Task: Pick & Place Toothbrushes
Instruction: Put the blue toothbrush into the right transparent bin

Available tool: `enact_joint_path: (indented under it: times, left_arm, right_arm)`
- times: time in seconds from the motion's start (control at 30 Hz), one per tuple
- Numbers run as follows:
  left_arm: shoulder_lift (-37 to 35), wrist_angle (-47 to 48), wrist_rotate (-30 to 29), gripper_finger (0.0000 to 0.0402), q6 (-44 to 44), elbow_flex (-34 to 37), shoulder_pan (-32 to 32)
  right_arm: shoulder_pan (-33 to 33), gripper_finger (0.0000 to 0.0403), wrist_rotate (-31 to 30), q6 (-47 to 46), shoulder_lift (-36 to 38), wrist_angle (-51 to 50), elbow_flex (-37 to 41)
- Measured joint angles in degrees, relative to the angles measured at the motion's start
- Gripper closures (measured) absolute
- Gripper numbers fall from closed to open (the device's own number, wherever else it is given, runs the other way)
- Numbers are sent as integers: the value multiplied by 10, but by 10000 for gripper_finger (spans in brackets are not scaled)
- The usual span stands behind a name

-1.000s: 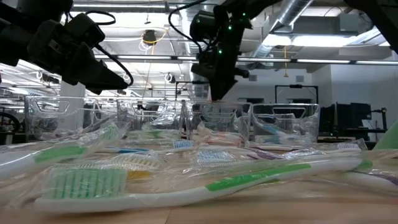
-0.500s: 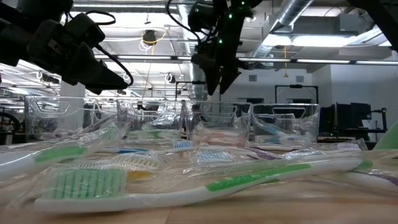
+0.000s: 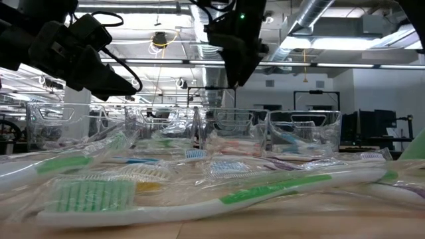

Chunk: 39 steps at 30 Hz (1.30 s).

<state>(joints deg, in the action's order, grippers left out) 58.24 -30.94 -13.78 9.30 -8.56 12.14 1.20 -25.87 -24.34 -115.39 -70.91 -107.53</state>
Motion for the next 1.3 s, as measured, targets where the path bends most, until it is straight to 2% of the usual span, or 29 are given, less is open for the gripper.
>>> enact_joint_path:
  times: [0.17,0.27,0.47,0.87,1.3]
  left_arm:
    - [0,0,0,302,0,0,0]
    - [0,0,-2,302,0,0,0]
    - [0,0,-2,302,0,0,0]
    - [0,-3,-2,302,0,0,0]
    - [0,-5,2,302,0,0,0]
  right_arm:
    - [-39,175,-111,-57,0,-74,0]
    - [-63,175,-151,-102,4,-127,0]
    - [-103,175,-177,-162,4,-194,0]
    - [-116,191,-186,-112,4,-191,0]
    - [-113,211,-281,-125,4,-191,0]
